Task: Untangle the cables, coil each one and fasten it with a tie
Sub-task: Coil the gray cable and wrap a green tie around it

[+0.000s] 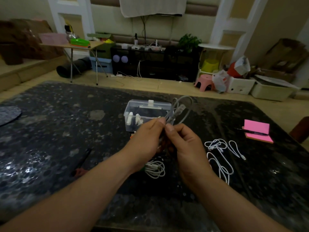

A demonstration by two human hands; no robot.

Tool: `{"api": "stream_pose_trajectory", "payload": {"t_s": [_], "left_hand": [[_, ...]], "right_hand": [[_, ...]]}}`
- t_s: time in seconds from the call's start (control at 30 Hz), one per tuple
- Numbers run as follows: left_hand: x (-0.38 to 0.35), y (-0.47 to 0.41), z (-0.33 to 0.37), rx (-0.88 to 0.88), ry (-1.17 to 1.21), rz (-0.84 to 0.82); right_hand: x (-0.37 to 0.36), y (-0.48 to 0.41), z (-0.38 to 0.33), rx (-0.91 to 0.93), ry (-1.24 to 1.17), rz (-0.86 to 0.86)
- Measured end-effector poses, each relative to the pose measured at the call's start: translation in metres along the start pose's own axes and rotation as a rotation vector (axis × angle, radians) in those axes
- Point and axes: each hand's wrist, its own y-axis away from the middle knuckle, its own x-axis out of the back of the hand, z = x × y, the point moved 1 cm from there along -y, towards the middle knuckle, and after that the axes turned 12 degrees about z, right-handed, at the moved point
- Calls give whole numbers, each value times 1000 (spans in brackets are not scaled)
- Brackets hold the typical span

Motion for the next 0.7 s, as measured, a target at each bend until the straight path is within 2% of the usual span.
{"api": "stream_pose_trajectory", "payload": {"t_s": [0.13,0.37,0.57,0.7], "left_hand": [[-2,2,7,96,114,-36],[2,-1,1,-17,-144,3],[1,6,-1,-60,-200,-14],[-3,7,1,-53,-79,-28]], "right_hand": [[0,0,-4,78,54,-46],[7,-7,2,-40,124,39],[4,-4,1,-14,181,49],[4,-5,-1,5,212,48]]}}
